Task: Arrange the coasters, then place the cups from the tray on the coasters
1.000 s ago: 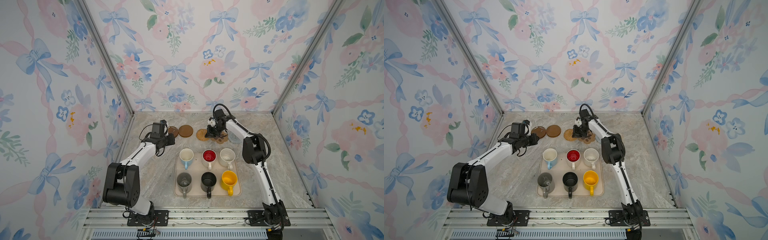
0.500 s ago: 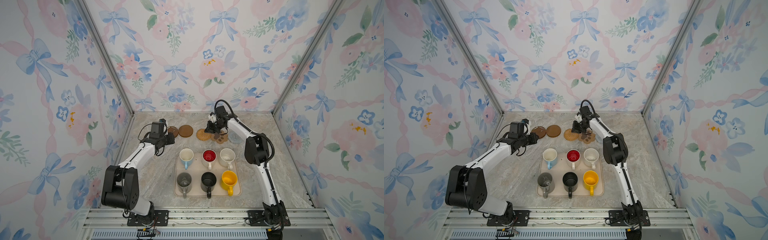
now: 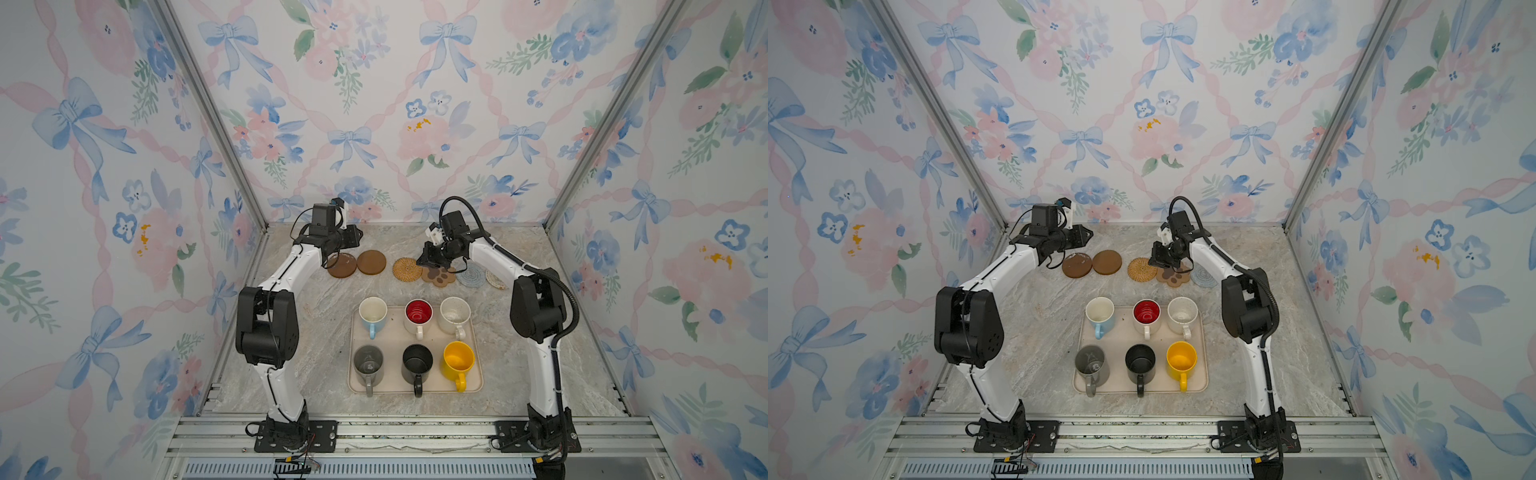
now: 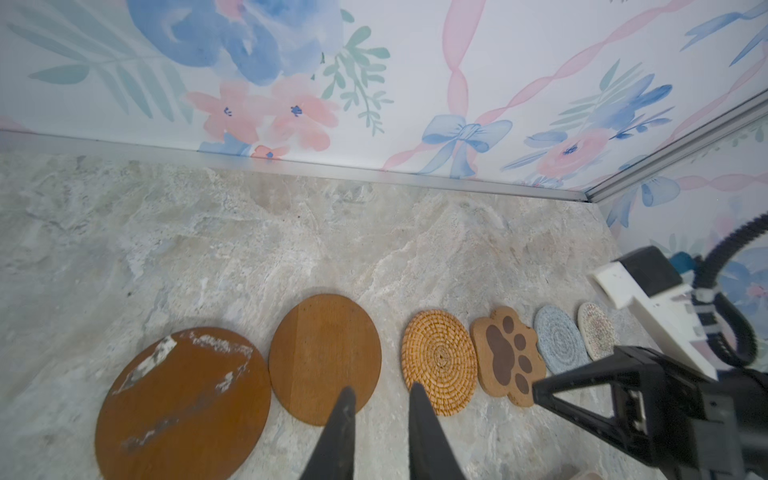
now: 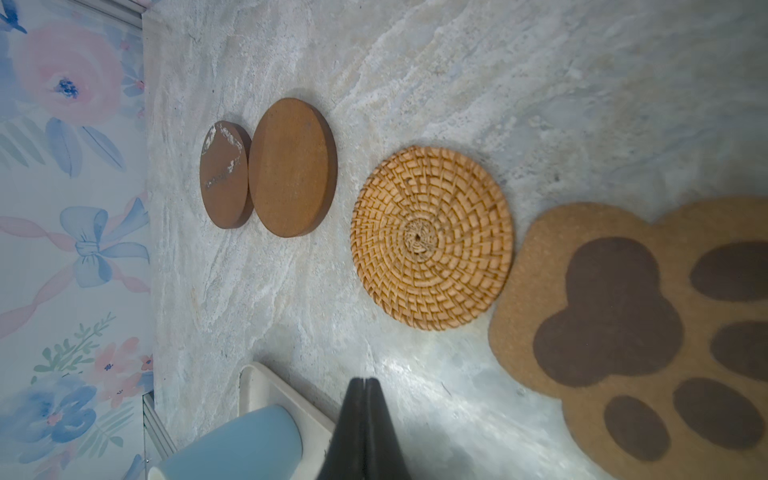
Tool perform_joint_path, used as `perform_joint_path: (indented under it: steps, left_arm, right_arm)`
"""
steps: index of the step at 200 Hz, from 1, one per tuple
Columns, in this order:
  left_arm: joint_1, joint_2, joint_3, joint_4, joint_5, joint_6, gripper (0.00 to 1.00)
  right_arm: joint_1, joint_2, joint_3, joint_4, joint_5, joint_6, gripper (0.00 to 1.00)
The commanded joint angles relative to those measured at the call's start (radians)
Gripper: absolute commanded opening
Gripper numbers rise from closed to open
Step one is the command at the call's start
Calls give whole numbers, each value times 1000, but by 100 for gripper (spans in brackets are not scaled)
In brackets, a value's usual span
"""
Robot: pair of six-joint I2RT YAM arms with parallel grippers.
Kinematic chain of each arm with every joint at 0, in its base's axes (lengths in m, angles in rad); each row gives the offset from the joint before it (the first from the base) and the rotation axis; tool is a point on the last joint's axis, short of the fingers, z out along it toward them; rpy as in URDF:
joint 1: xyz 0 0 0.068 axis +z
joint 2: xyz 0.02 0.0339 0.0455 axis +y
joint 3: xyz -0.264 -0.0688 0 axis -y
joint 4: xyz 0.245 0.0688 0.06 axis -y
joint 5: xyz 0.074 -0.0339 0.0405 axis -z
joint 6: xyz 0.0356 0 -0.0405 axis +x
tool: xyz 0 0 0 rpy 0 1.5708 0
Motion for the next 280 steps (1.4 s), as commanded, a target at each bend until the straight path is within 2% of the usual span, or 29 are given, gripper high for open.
perform_joint_path:
  steps: [1,33,78,110,142,193,280]
  left_arm:
    - [1,138,120,-99,54,15,21]
    - [1,308,299,-174,23,-7,23]
    - [0,413,361,-175,-7,-72,26]
    - [-1,438,375,-175,-91,-77,28]
    - [-1,463,385,-175,-128,-80,29]
    - [1,516,411,-179,-104,-99,30]
    - [0,509,365,-180,-68,-109,30]
  right_arm:
    - [-26,-115,-112,74,22,10,0]
    - [-29,-232,-272,114,58,20,0]
    - [-14,-335,-354,77,128,-12,0]
    - [-13,-362,-359,26,148,-38,0]
    - [-13,-380,-381,33,146,-34,0]
    - [-10,-392,-386,38,136,-34,0]
    - [6,-367,-380,52,119,-28,0]
